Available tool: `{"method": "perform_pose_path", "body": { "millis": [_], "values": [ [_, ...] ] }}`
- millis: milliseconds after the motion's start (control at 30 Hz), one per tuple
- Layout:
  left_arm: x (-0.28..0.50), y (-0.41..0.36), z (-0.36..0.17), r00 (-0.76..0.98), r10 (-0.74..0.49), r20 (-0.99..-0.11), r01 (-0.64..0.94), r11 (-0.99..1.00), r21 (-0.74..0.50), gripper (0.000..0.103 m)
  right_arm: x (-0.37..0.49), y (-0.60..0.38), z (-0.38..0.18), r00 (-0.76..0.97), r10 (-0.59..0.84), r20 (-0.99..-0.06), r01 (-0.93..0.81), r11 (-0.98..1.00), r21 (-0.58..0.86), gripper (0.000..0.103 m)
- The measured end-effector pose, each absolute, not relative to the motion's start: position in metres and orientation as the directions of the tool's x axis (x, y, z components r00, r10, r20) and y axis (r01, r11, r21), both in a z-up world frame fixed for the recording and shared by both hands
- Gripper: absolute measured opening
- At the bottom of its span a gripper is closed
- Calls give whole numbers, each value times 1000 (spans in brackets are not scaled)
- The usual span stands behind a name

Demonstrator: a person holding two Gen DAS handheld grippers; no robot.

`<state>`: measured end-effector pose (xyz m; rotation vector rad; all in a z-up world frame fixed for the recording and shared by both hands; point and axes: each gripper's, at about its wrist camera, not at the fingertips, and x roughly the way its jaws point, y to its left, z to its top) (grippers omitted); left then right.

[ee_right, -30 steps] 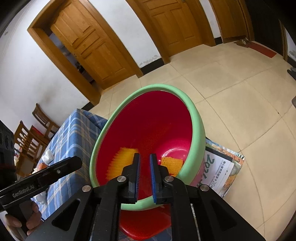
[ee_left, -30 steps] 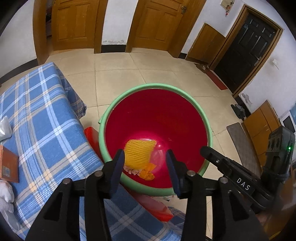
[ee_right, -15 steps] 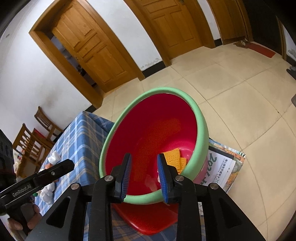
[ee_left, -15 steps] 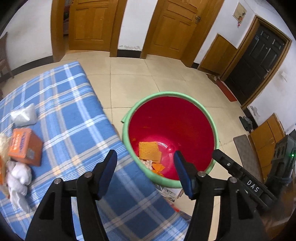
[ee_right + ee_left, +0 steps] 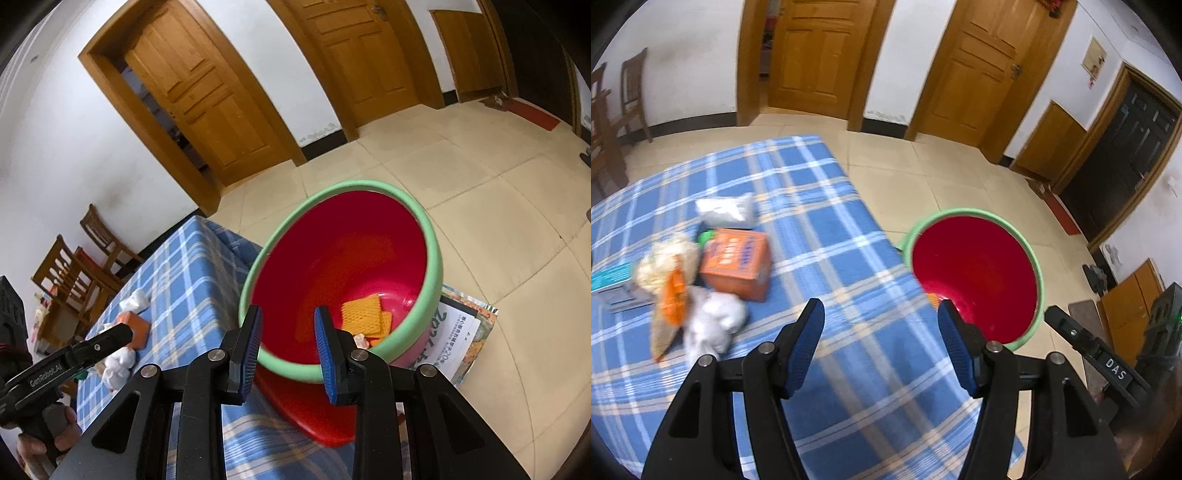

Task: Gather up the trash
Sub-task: 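Return to the table and grasp the snack bag with the left gripper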

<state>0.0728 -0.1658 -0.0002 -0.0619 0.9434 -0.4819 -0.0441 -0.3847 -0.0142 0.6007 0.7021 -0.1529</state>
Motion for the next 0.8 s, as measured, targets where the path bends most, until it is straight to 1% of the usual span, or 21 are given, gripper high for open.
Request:
{"method": "perform_pose_path", "body": {
  "millis": [367, 600, 700, 800],
  "values": [
    [72, -94, 1, 560, -364, -744, 244, 931, -271, 64, -43, -349, 0, 757, 82, -649, 282, 854, 437, 30],
    [79, -52, -10, 576, -318, -753, 153, 947, -283, 65, -36, -329, 1, 745, 93, -661, 265, 867, 421, 30],
    [83, -42, -16, 582, -293, -759, 125, 954, -272, 65, -34, -322, 1, 740, 95, -666, 262, 871, 416, 30],
    [88, -38, -22, 581, -268, -768, 118, 962, -246, 68, -31, -316, 1, 735, 100, -671, 258, 873, 413, 30]
  ]
}}
